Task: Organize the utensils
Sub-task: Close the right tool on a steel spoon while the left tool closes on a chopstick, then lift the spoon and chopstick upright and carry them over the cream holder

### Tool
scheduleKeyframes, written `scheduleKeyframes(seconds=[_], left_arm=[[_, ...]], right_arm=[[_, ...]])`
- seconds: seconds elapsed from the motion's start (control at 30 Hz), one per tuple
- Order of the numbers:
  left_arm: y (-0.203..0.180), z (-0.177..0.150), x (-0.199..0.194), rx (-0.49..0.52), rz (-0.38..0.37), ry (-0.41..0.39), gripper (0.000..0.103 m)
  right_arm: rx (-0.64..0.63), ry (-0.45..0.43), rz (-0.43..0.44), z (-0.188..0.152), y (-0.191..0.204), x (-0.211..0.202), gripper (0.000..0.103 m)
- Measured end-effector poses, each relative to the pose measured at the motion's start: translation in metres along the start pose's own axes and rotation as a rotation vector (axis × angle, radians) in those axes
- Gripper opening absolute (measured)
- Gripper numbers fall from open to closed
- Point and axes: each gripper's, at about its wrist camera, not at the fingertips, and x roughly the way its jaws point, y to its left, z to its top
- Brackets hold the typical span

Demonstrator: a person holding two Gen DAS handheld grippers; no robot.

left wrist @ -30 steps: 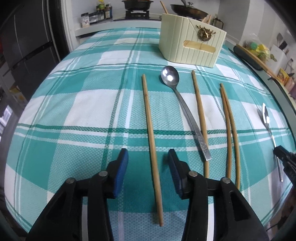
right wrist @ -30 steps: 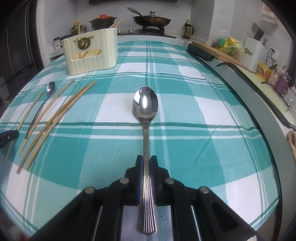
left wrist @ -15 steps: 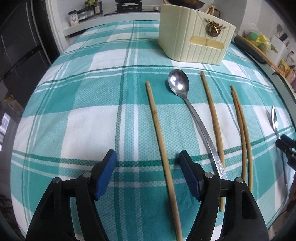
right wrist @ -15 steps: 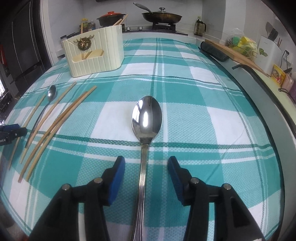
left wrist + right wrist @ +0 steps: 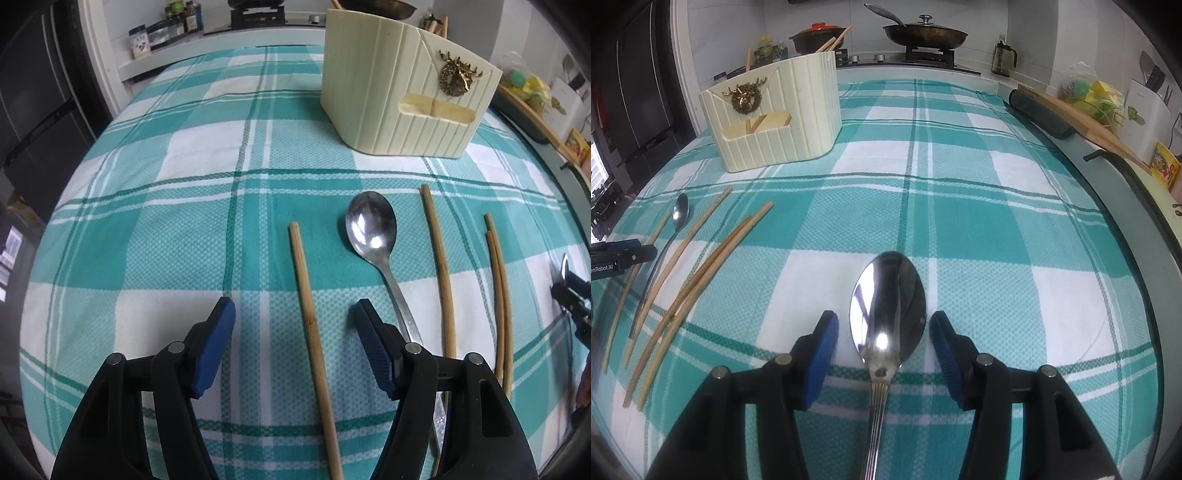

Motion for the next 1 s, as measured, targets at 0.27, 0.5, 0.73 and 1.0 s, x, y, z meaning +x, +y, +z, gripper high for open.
scheduleKeyframes(seconds=[0.27,0.5,0.73,1.0], left_arm=[[0.008,0.005,-0.001,-0.019,0.009,-0.017,0.020],[0.011,0.003,-0.013,-0.049,-0.039,-0.049,0.005],[0.008,0.002,-0.083,-0.046,-0.061,-0.201,0.005],[0.011,0.003,-0.159,-0.052,-0.110,-0.356,0.005]], right_arm=[[0.010,-0.024,-0.029,0.007,-0.001,0.005,0.042],[0.063,-0.060,0.010,0.009,-0.005,-0.007,0.042],[0.041,-0.144,0.049,0.014,0.004,-0.054,0.042],[0.016,-0.258,0.099,0.021,0.018,-0.117,0.042]])
